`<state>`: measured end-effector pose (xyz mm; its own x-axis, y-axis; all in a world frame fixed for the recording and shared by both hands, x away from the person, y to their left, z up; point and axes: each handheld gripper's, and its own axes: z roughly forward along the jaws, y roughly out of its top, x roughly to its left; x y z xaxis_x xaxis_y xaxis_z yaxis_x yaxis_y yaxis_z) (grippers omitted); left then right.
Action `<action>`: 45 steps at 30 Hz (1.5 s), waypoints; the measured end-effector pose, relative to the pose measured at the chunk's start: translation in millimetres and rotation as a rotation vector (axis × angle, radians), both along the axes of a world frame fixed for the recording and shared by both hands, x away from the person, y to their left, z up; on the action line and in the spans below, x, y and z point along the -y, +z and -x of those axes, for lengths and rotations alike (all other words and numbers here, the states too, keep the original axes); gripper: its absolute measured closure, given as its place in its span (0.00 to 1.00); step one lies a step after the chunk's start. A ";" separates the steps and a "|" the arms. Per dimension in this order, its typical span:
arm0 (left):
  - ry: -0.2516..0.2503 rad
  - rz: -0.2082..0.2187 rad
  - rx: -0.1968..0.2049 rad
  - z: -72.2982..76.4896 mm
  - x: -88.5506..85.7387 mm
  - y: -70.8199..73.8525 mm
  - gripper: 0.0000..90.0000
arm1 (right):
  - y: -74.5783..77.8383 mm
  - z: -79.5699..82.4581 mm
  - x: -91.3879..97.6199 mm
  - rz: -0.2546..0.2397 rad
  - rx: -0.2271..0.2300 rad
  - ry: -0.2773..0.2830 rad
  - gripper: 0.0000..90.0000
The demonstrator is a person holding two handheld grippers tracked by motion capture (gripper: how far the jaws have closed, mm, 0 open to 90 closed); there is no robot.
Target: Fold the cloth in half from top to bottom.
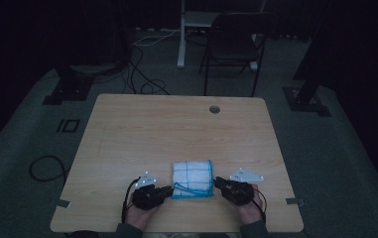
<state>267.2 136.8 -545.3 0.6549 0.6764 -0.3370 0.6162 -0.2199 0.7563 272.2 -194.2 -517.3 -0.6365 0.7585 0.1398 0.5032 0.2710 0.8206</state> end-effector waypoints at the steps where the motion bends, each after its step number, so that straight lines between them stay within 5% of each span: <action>1: 0.008 -0.001 -0.001 0.2 -0.9 0.0 0.88 | -0.4 -0.3 0.5 0.000 0.000 -0.002 0.88; 11: 0.050 0.013 0.022 -6.5 -6.3 8.8 0.83 | -5.3 -4.2 5.5 0.000 -0.012 -0.030 0.87; 16: 0.036 0.029 0.054 -12.2 6.7 18.7 0.78 | -9.6 -7.6 11.7 -0.006 -0.024 -0.055 0.87; 21: 0.012 -0.045 0.091 -18.3 23.2 19.3 0.77 | -11.4 -7.9 12.4 -0.010 -0.029 -0.059 0.87; 25: -0.002 -0.118 0.104 -9.7 24.9 13.0 0.75 | -11.2 -7.8 14.5 -0.015 -0.028 -0.064 0.86; 32: 0.007 -0.160 0.090 6.3 14.0 2.7 0.73 | -10.7 -8.2 17.2 -0.021 -0.026 -0.077 0.85; 45: 0.094 -0.112 0.076 4.4 -12.2 -0.2 0.73 | -13.8 -12.9 25.7 -0.036 -0.038 -0.108 0.85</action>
<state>262.8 149.0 -545.4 0.6077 0.7665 -0.2078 0.5797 -0.2493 0.7758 285.1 -219.9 -531.1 -0.5454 0.8162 0.1907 0.5587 0.1845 0.8086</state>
